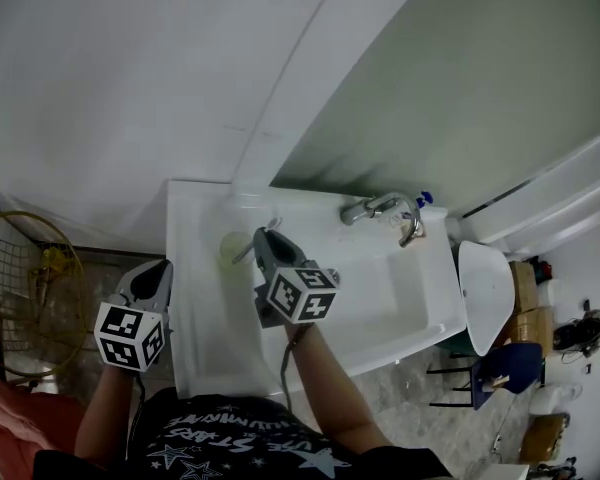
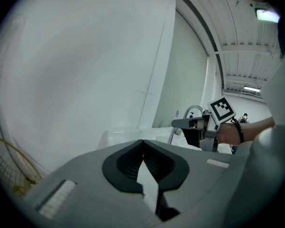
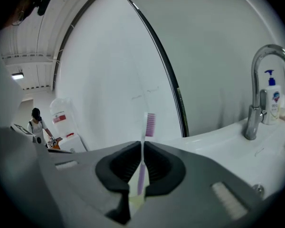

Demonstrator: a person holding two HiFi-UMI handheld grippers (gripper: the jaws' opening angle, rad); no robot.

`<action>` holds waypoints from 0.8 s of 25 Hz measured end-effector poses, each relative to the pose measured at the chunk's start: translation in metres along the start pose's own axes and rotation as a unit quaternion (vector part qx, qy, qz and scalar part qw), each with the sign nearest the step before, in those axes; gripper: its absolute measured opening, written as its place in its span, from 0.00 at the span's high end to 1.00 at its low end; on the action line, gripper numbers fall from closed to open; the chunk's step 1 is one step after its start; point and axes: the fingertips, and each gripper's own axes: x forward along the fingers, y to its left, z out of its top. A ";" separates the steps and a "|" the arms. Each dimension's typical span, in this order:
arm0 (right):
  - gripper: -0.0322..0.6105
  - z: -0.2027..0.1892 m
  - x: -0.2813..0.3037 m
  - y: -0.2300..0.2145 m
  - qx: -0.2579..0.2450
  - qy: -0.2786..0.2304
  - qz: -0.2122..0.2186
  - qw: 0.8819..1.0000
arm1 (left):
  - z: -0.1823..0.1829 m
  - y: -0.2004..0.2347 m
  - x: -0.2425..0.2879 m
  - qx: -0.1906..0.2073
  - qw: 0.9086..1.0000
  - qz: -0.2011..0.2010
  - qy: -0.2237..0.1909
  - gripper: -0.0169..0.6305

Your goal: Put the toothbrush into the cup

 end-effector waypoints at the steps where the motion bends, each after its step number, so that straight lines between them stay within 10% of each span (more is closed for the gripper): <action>1: 0.92 -0.005 0.003 -0.002 0.001 0.006 0.000 1.000 | -0.001 0.001 0.002 -0.001 1.000 0.000 0.002 0.96; 9: 0.91 -0.027 0.018 -0.009 0.006 0.038 0.005 0.999 | -0.010 0.011 0.009 -0.010 1.000 0.003 0.012 0.96; 20: 0.56 -0.040 0.007 -0.005 0.002 0.066 0.006 0.998 | -0.009 0.000 -0.007 0.004 1.000 0.005 0.009 0.96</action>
